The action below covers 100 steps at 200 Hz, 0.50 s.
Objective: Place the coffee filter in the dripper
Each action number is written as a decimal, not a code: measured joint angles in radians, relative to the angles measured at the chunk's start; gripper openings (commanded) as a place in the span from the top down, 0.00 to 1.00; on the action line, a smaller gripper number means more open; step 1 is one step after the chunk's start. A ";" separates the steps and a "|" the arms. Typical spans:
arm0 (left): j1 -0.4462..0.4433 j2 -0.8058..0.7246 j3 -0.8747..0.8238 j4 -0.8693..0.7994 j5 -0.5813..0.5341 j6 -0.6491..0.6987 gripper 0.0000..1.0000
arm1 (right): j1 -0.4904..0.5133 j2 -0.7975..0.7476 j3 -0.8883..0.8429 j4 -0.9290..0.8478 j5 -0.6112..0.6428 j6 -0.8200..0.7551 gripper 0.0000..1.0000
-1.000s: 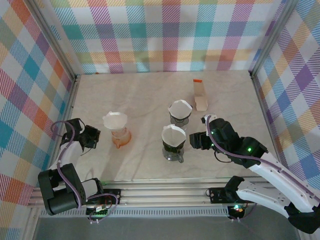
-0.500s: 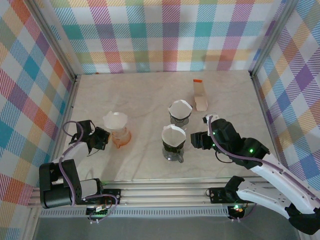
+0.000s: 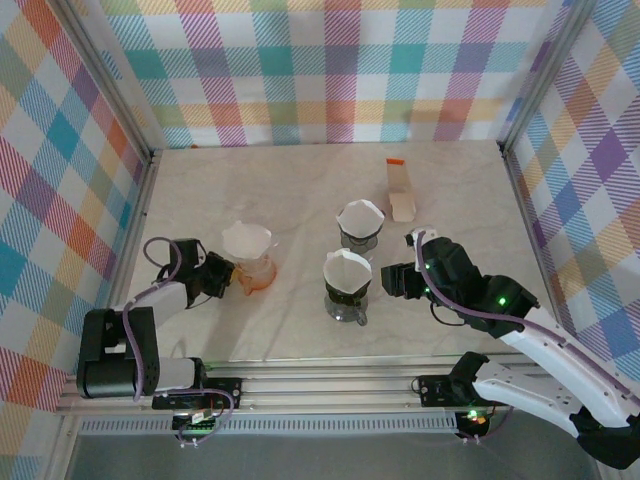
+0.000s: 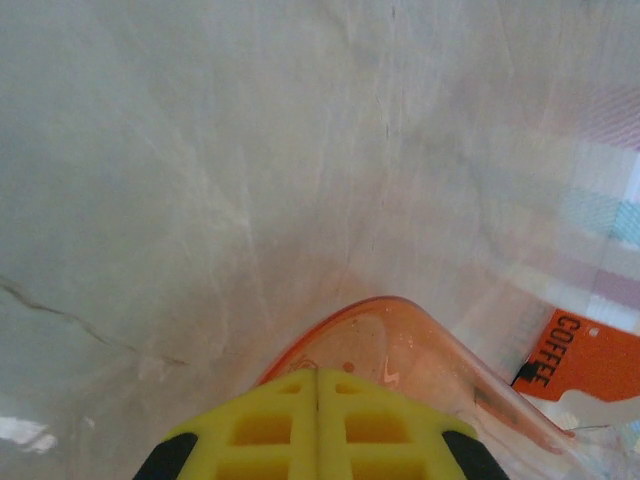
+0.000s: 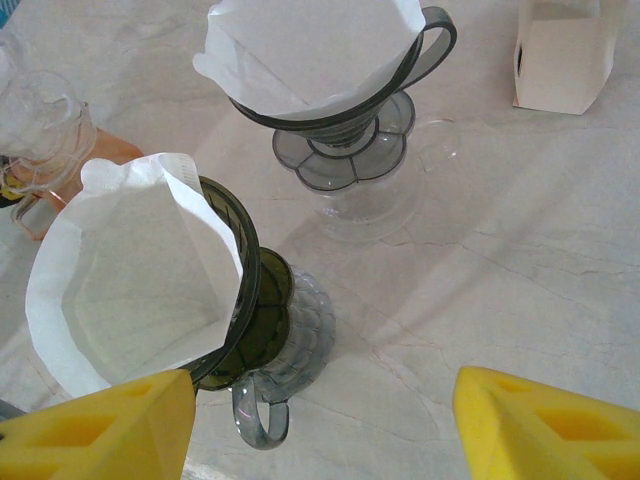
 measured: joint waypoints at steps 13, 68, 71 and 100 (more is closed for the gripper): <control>-0.034 0.014 0.000 0.016 -0.005 -0.009 1.00 | 0.000 0.005 -0.001 0.000 0.000 0.000 0.31; -0.208 0.076 0.047 0.037 -0.048 -0.044 1.00 | 0.000 0.018 -0.013 0.000 0.000 0.004 0.31; -0.216 0.080 0.050 0.039 -0.049 -0.045 1.00 | 0.000 0.018 -0.013 0.000 0.000 0.004 0.31; -0.272 0.121 0.077 0.069 -0.050 -0.048 1.00 | 0.000 0.018 -0.013 0.000 0.000 0.005 0.31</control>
